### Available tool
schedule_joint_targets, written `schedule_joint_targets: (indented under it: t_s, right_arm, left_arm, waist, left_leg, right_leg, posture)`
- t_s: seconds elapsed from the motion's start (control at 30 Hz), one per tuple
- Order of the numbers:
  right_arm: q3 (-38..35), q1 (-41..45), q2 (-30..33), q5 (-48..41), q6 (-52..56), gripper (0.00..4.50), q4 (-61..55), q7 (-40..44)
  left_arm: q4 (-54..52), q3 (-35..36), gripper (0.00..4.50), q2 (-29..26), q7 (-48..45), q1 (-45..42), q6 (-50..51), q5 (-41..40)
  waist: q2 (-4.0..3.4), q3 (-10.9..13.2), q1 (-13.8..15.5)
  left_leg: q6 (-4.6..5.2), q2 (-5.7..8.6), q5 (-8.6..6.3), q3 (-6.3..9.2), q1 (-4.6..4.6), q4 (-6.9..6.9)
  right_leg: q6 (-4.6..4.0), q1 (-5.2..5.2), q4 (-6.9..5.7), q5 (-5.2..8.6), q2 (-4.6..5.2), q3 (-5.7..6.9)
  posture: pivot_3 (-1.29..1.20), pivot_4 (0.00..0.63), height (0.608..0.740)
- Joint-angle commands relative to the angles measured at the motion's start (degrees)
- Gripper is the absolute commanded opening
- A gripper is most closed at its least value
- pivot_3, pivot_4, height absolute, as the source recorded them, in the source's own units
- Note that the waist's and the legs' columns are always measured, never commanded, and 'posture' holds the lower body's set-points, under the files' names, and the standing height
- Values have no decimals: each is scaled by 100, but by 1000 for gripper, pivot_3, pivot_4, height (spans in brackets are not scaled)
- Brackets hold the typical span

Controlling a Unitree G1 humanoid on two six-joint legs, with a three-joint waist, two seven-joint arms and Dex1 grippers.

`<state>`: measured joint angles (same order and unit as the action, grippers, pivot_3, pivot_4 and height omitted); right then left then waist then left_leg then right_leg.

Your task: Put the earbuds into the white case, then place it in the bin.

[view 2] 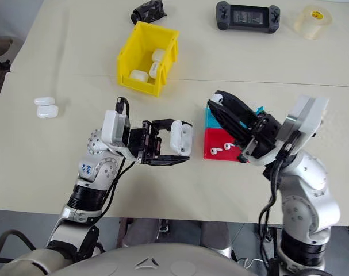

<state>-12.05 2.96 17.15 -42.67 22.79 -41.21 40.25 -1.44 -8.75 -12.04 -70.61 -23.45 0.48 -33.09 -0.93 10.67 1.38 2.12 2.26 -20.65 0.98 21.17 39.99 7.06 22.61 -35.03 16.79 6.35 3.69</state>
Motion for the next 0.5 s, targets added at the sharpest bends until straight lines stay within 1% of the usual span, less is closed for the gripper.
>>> schedule_joint_targets:
  t_s: [0.03, 0.23, 0.5]
  right_arm:
    - [422, -21, -169, -37, -254, 523, -329, -200]
    - [1012, -273, -371, -25, -519, 523, -306, -249]
    - [1156, -329, -278, 53, -813, 523, -45, -196]
  left_arm:
    - [-166, 123, 2799, 47, 63, -176, 175, -239]
    - [-322, 181, 2799, 9, 99, -200, 494, -371]
    - [-487, 207, 2799, 54, 189, -186, 577, -422]
  waist:
    - [0, 0, -1]
    - [0, 0, -9]
    - [0, 0, -13]
  left_leg:
    - [2, 4, 1, 0, 0, 0]
    - [3, 5, 1, 2, 0, -4]
    - [3, 5, 1, 0, -1, -3]
  right_leg:
    - [0, 0, -1, 0, 1, -1]
    - [0, 2, -2, 0, -2, -1]
    - [0, 2, -1, 0, -2, -4]
  posture:
    - [0, 150, 740]
    - [0, 150, 740]
    - [0, 150, 740]
